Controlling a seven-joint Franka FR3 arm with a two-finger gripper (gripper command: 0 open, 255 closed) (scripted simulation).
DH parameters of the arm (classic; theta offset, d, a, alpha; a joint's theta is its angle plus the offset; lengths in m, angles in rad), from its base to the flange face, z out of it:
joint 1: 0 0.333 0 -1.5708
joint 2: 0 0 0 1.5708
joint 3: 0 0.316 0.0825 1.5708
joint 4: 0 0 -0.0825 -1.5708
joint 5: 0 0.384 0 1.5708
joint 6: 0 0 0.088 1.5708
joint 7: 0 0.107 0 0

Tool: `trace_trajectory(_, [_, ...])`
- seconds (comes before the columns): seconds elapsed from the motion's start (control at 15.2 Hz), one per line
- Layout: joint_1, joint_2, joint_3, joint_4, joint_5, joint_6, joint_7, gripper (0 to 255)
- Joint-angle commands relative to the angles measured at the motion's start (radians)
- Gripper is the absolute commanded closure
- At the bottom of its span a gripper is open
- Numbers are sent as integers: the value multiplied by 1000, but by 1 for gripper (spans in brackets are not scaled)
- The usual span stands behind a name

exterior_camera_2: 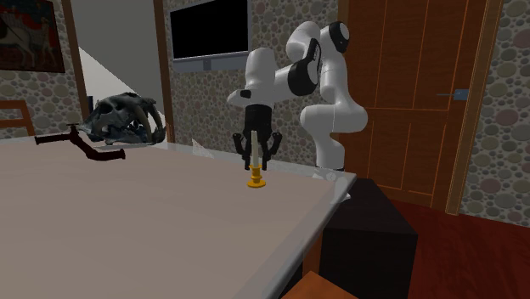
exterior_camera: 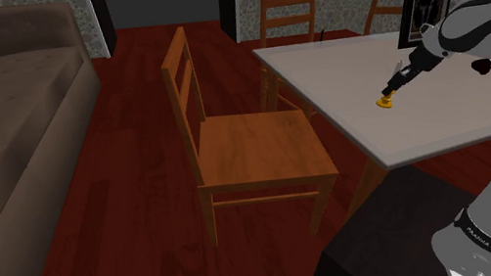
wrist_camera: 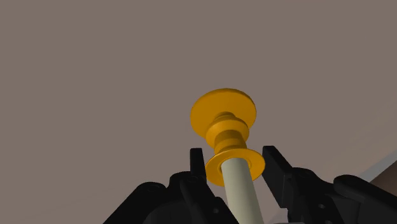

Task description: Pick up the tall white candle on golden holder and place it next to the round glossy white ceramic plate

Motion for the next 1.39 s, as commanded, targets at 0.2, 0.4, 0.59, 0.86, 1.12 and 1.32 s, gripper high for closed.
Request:
trace_trajectory(0.2, [0,0,0,0,0,0,0,255])
trace_trajectory(0.4, [-10,-19,17,14,-4,-34,11,255])
trace_trajectory(0.59, [-21,-46,40,37,-8,-84,26,255])
trace_trajectory(0.86, [-31,-76,67,71,-9,-148,43,255])
trace_trajectory(1.12, [-37,-101,91,108,-8,-210,58,255])
trace_trajectory(1.32, [-40,-116,107,138,-6,-254,67,255])
